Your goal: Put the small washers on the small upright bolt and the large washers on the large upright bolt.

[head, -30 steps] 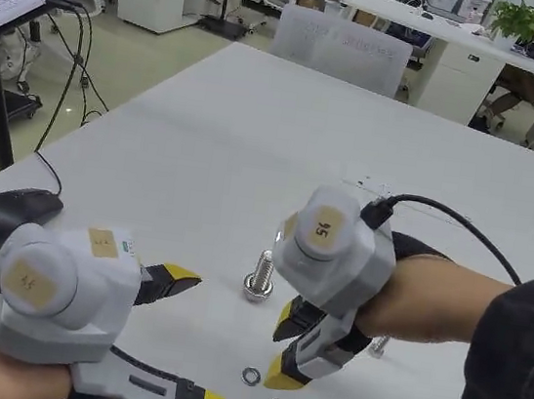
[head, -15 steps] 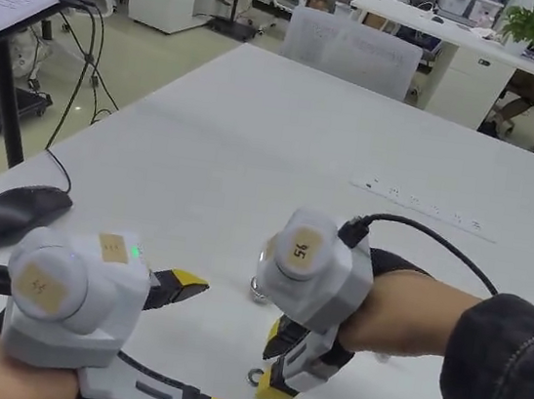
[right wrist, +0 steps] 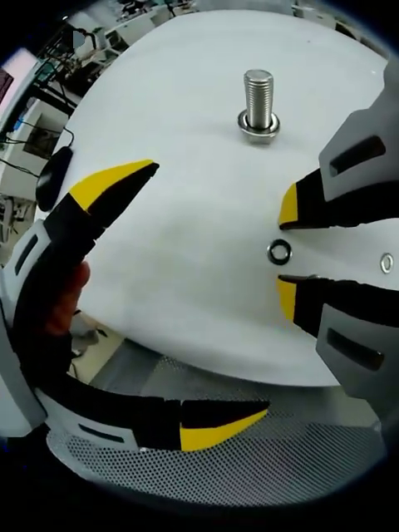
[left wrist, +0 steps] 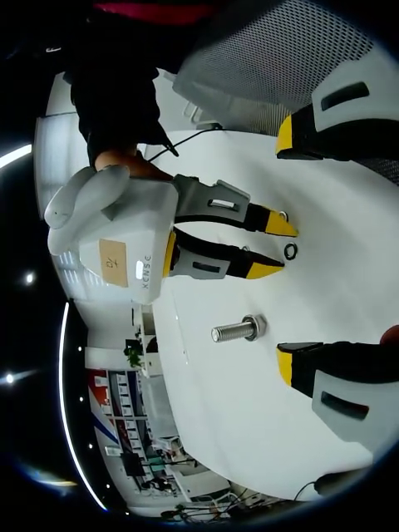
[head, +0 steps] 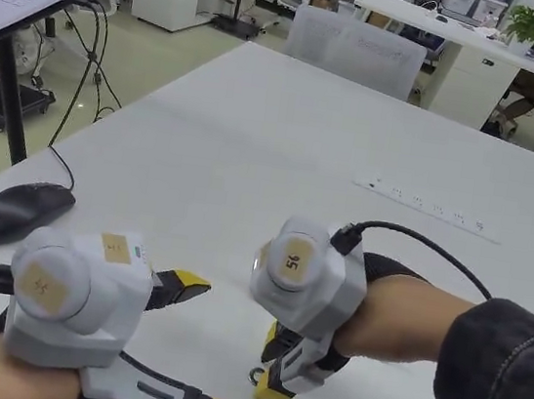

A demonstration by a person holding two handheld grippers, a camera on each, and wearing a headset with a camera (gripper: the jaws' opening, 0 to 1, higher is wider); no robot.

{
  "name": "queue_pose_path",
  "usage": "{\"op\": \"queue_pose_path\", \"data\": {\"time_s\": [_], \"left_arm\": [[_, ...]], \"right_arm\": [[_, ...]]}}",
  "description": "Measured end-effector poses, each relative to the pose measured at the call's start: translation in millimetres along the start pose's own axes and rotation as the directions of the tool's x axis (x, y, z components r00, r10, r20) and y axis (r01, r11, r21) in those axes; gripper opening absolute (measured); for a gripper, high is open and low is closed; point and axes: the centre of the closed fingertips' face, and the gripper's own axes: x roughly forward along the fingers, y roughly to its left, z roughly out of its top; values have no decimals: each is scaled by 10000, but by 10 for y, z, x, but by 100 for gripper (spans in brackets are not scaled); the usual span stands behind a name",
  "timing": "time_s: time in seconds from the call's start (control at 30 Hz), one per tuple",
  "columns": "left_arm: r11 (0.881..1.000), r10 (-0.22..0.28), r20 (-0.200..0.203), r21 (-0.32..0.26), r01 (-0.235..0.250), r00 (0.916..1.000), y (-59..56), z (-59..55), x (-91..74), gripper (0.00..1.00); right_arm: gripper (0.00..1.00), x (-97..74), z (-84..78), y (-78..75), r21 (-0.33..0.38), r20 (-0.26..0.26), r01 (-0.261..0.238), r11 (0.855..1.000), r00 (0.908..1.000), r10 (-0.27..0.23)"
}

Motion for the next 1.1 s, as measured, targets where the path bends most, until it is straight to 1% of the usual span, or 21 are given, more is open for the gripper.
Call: {"op": "queue_pose_path", "data": {"time_s": [0.2,0.67,0.73,0.97,1.1], "left_arm": [[10000,21,25,16,-21,10000,7,16,2,91],[10000,43,97,39,-43,9999,-4,66,-7,91],[10000,40,98,43,-40,9999,-3,67,-5,90],[10000,43,103,29,-43,9999,3,60,-5,90],[10000,31,99,34,-31,9999,-2,58,-3,90]], "right_arm": [[22,-1,3,0,-98,-116,29,9999,9999,-30],[16,0,23,17,-281,-152,50,9996,9999,-54],[15,1,22,8,-328,-154,87,9994,9998,-92],[14,3,22,12,-374,-164,80,9993,9998,-86],[13,2,23,16,-300,-161,93,9995,9998,-98]]}}
